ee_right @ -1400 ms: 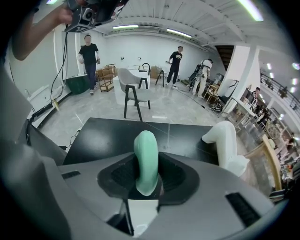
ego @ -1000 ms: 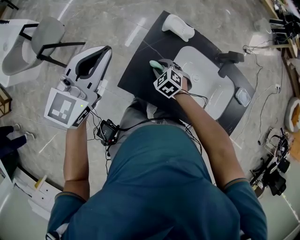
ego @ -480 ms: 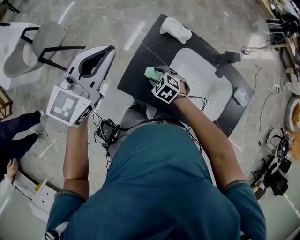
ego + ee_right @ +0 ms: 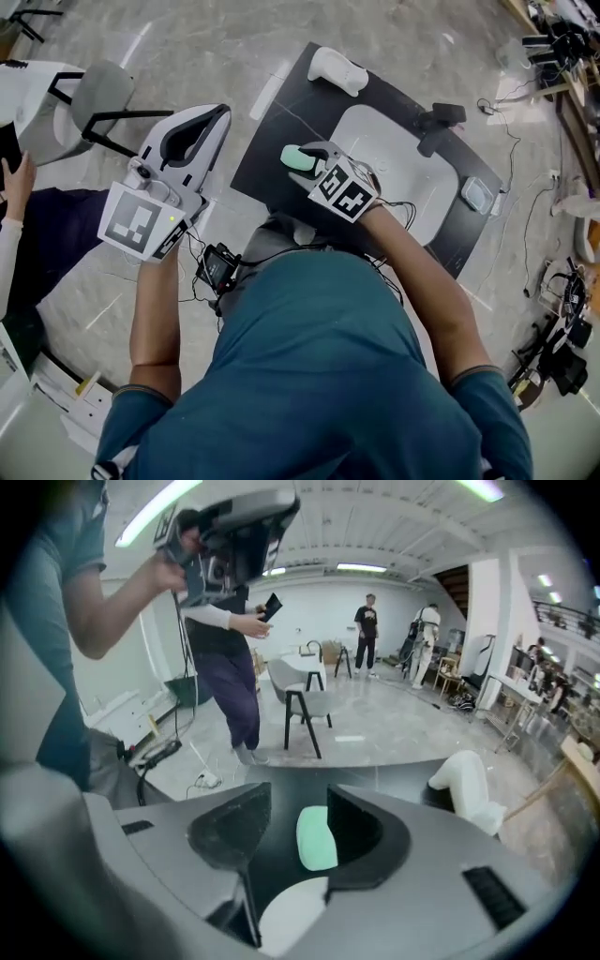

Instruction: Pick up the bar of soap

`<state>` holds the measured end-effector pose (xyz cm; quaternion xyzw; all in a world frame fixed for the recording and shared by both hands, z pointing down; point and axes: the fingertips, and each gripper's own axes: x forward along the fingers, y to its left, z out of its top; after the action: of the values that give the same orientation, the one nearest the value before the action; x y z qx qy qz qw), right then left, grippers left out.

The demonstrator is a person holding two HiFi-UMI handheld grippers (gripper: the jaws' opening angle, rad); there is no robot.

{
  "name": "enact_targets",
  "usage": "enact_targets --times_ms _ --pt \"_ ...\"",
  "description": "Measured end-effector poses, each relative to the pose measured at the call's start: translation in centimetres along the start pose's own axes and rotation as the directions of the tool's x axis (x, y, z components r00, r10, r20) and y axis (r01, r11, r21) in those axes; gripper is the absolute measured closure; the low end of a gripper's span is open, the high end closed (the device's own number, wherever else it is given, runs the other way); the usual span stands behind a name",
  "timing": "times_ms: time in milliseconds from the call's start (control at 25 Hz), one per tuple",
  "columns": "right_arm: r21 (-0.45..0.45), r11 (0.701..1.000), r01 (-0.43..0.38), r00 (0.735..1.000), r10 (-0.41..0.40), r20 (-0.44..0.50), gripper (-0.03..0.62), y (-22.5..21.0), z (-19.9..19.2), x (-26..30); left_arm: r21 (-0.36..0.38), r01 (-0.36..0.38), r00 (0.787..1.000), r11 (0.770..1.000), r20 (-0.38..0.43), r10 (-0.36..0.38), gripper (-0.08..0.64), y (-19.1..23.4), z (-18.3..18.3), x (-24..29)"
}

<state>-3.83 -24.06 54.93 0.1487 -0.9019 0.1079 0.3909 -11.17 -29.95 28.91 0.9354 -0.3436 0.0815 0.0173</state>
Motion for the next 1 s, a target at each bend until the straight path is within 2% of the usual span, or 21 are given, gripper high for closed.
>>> enact_targets --times_ms 40,120,280,440,520,680,840,1000 --pt "0.02 1.0 0.009 0.998 -0.01 0.062 0.413 -0.2 1.2 -1.3 0.004 0.002 1.0 1.0 0.002 -0.002 0.558 -0.3 0.3 0.1" --pt "0.047 0.998 0.032 0.981 -0.041 0.189 0.558 -0.6 3.8 -4.4 0.011 0.007 1.0 1.0 0.007 -0.007 0.558 -1.1 0.7 0.4" --pt "0.045 0.996 0.071 0.915 -0.083 0.394 0.575 -0.8 9.0 -11.5 0.024 0.019 1.0 1.0 0.014 -0.02 0.558 -2.5 2.0 0.8" --pt "0.045 0.996 0.079 0.827 -0.091 0.555 0.575 -0.1 13.1 -18.6 0.038 0.033 0.999 0.999 0.017 -0.034 0.558 -4.1 2.9 1.3" --pt "0.043 0.996 0.084 0.791 -0.093 0.604 0.577 0.2 13.8 -22.0 0.046 0.037 0.999 0.998 0.019 -0.038 0.558 -5.3 3.3 1.9" --pt "0.046 0.995 0.089 0.747 -0.097 0.658 0.577 1.4 13.4 -27.8 0.072 0.038 0.999 0.997 0.023 -0.04 0.558 -8.5 4.0 2.9" --pt "0.054 0.991 0.118 0.721 -0.123 0.681 0.578 3.3 12.6 -29.8 0.106 0.039 0.998 0.994 0.039 -0.044 0.558 -10.5 3.7 1.7" --pt "0.084 0.989 0.123 0.704 -0.146 0.695 0.578 3.3 12.9 -32.2 0.117 0.04 0.998 0.992 0.041 -0.045 0.558 -10.8 5.0 1.7"
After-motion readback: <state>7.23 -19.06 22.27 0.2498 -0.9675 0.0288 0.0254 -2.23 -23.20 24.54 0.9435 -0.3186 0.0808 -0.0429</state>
